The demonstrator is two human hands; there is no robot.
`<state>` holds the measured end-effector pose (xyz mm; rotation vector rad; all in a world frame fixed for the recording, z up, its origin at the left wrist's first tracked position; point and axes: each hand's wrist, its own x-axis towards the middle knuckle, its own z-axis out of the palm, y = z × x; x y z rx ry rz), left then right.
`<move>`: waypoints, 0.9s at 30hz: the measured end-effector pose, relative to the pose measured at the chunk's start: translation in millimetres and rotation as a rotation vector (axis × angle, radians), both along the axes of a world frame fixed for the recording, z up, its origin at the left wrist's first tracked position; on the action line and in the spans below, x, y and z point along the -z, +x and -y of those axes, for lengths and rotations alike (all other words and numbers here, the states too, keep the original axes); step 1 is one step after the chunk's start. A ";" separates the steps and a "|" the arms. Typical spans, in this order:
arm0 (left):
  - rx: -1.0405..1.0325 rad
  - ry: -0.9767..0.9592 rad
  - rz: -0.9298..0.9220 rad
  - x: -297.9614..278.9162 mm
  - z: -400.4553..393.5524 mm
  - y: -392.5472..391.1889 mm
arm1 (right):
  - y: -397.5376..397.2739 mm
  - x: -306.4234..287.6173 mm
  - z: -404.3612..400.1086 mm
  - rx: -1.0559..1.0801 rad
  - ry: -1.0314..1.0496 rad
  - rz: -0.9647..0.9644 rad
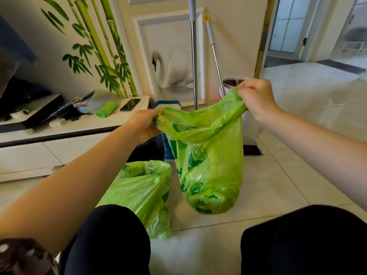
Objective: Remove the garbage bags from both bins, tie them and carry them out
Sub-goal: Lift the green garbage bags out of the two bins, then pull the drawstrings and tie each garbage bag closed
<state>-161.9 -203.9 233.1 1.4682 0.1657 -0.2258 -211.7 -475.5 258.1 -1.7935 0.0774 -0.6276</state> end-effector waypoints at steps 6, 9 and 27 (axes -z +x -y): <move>0.040 0.224 -0.118 61.5 -0.1 -4.8 | 1.8 66.5 2.8 -0.023 -0.140 -0.259; 0.098 0.366 -0.154 90.6 -1.7 -6.1 | 3.3 99.4 4.5 -0.078 -0.223 -0.459; 0.372 0.570 -0.305 162.3 -9.8 7.4 | 19.0 162.5 27.6 -0.488 -0.416 -1.272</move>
